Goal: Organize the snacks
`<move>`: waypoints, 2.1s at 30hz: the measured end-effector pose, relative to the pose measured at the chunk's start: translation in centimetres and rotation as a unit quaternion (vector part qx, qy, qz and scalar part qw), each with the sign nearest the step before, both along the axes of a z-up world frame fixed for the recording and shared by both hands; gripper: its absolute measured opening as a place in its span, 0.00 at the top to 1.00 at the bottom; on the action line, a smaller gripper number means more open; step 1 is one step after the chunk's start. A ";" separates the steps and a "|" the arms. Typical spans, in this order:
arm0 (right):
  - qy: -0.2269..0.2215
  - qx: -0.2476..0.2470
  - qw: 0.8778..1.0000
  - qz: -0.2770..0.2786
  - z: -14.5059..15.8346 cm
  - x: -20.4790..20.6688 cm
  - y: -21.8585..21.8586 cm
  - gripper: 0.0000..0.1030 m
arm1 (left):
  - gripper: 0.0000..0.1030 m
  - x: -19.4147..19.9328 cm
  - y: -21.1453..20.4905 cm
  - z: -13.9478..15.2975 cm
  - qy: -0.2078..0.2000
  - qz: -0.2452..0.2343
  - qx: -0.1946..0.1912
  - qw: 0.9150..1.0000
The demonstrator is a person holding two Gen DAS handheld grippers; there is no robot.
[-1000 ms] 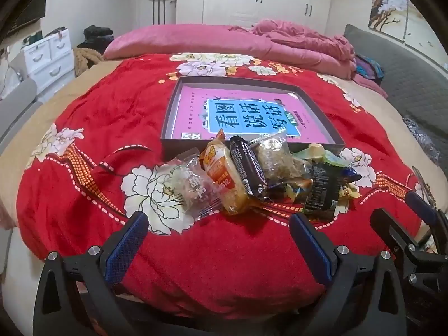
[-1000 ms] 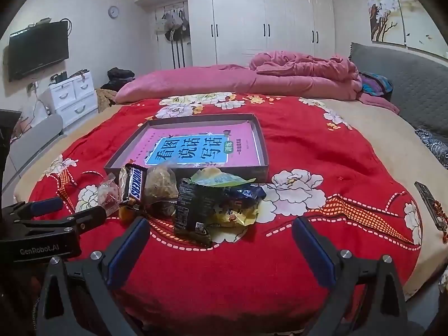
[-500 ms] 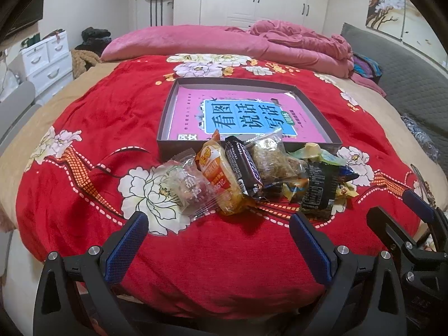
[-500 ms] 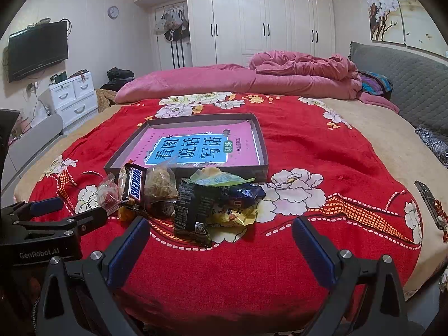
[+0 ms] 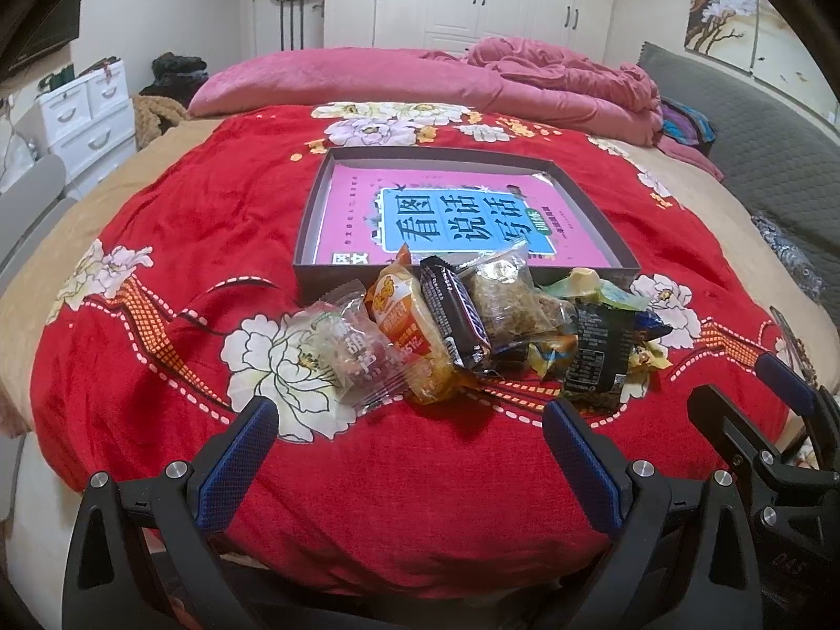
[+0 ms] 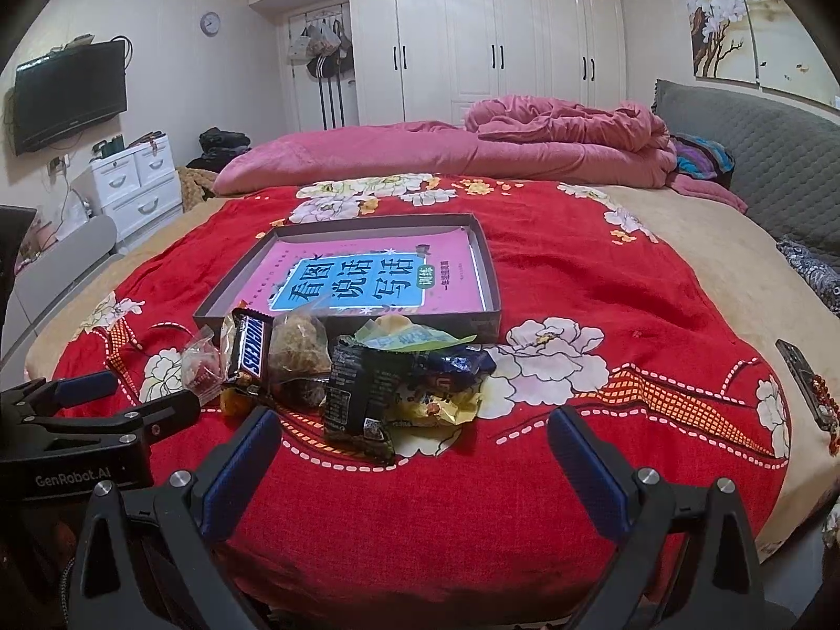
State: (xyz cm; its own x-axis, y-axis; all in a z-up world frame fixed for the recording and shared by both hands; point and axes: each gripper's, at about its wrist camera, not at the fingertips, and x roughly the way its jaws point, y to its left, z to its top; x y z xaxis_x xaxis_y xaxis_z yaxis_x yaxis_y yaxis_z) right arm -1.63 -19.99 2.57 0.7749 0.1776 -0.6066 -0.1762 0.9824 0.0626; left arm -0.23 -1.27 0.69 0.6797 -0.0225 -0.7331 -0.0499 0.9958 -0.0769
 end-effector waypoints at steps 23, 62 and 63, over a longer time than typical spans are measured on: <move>0.001 -0.003 1.000 0.002 0.1 0.1 0.3 0.01 | 0.02 0.0 0.4 0.1 0.003 0.002 -0.004 1.000; 0.035 0.011 0.999 0.014 -2.0 3.8 3.0 0.01 | 0.02 5.9 7.0 -3.4 0.066 0.075 -0.129 0.987; 0.037 0.011 0.999 0.012 -2.1 4.0 3.1 0.01 | 0.02 6.1 6.9 -3.4 0.066 0.074 -0.130 0.987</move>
State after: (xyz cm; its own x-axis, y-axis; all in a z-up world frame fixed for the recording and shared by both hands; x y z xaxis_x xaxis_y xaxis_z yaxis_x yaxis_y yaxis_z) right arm 2.35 -16.92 0.49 0.7235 0.2097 -0.6577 -0.1945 0.9761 0.0973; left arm 5.82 5.62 -2.70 0.5878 -0.1290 -0.7986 -0.2204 0.9243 -0.3115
